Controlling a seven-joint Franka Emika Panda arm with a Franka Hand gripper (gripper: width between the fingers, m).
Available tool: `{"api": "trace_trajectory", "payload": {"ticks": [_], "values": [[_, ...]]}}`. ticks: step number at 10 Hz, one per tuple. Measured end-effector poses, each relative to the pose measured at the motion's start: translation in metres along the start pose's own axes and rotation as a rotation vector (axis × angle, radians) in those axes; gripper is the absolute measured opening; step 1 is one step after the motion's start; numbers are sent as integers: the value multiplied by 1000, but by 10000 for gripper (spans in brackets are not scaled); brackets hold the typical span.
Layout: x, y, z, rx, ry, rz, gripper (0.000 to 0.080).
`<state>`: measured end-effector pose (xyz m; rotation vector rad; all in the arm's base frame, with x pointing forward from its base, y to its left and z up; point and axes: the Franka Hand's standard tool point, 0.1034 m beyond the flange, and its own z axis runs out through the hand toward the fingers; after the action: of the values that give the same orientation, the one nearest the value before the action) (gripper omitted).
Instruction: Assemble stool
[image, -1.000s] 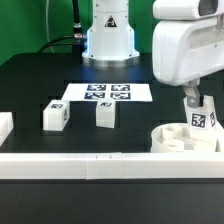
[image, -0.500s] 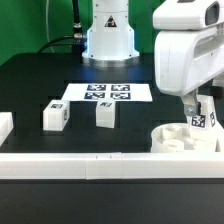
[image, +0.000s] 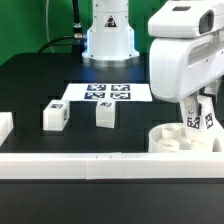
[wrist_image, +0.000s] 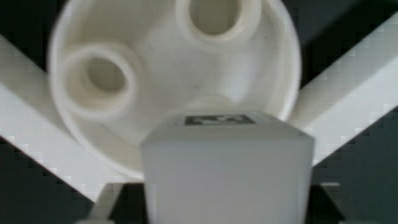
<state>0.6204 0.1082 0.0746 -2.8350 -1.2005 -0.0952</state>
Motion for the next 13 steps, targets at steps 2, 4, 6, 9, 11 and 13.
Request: {"api": "trace_trajectory", "payload": {"ticks": [2,4,6,9,11,13], "values": [[0,0,0,1,0,54,337],[1,-3,1,7,3,303,337],[3,-5,1,13,4,516,337],[4,-5,1,23,7,873,337],[4,-5,0,25,8,975,337],[4,-4,0,26,8,1113,337]]}}
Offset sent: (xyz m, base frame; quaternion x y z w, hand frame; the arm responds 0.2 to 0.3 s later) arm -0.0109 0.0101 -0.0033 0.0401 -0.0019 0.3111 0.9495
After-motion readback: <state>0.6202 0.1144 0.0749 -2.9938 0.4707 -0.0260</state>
